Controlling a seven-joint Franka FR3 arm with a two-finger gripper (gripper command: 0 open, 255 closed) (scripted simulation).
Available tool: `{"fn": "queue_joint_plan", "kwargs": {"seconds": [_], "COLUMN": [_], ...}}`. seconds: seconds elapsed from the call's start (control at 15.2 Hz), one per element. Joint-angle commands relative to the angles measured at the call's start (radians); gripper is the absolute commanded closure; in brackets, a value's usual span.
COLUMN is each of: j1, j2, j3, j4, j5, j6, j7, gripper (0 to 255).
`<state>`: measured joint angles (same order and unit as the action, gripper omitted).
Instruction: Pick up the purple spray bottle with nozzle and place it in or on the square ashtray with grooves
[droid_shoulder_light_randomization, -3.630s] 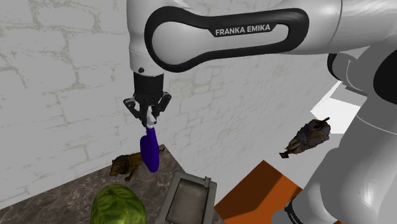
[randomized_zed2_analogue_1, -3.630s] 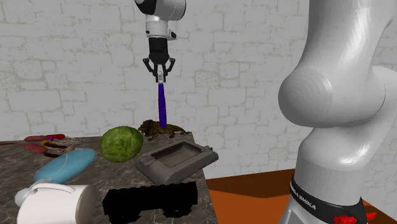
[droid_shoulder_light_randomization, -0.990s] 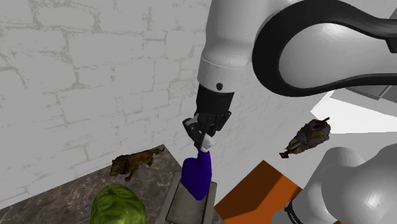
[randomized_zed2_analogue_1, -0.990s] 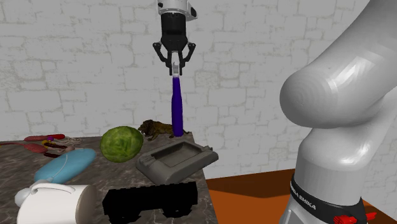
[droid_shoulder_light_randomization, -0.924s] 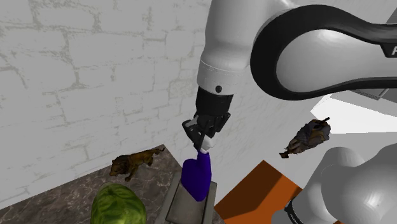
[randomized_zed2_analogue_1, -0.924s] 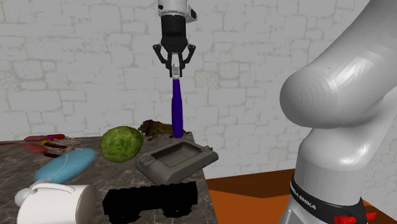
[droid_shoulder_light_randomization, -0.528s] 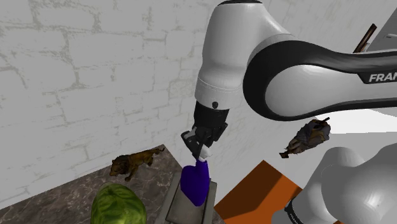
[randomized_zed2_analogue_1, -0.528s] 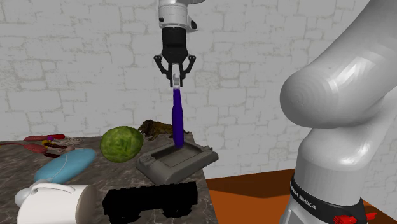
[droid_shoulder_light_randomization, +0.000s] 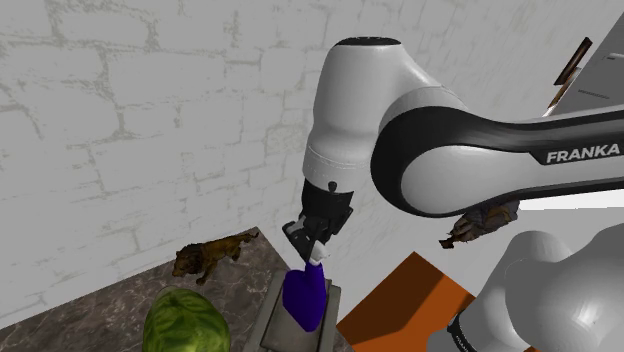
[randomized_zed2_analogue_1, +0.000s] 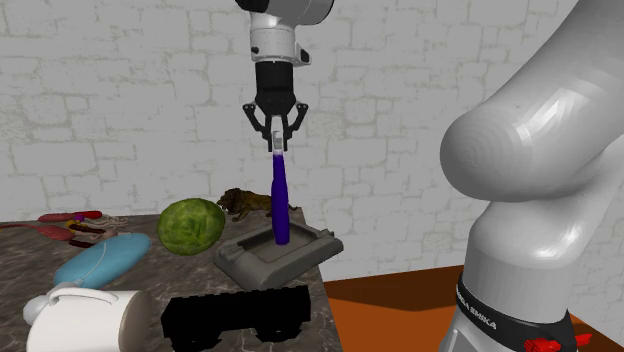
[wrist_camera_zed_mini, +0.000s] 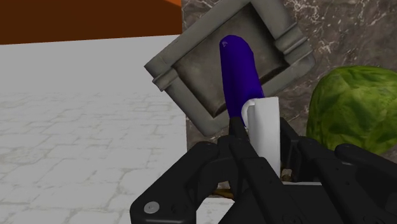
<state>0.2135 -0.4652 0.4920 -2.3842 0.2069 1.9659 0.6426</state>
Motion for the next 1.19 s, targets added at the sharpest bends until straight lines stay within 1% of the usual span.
{"fn": "queue_joint_plan", "kwargs": {"seconds": [0.0,0.26,0.33,0.66,0.92,1.12], "j1": [0.0,0.0,0.0,0.0,-0.003,-0.003], "j2": [0.001,0.001,0.001,0.001,-0.022,-0.022], "j3": [0.001,0.001,0.001,0.001,-0.023,-0.023], "j4": [-0.002,-0.002,-0.002,-0.002,0.107,0.107], "j5": [0.0,0.0,0.0,0.0,-0.009,-0.009], "j6": [0.003,0.003,0.003,0.003,-0.129,-0.129], "j7": [0.0,0.0,0.0,0.0,0.0,0.0], "gripper": [255,255,0,0,0,0]}}
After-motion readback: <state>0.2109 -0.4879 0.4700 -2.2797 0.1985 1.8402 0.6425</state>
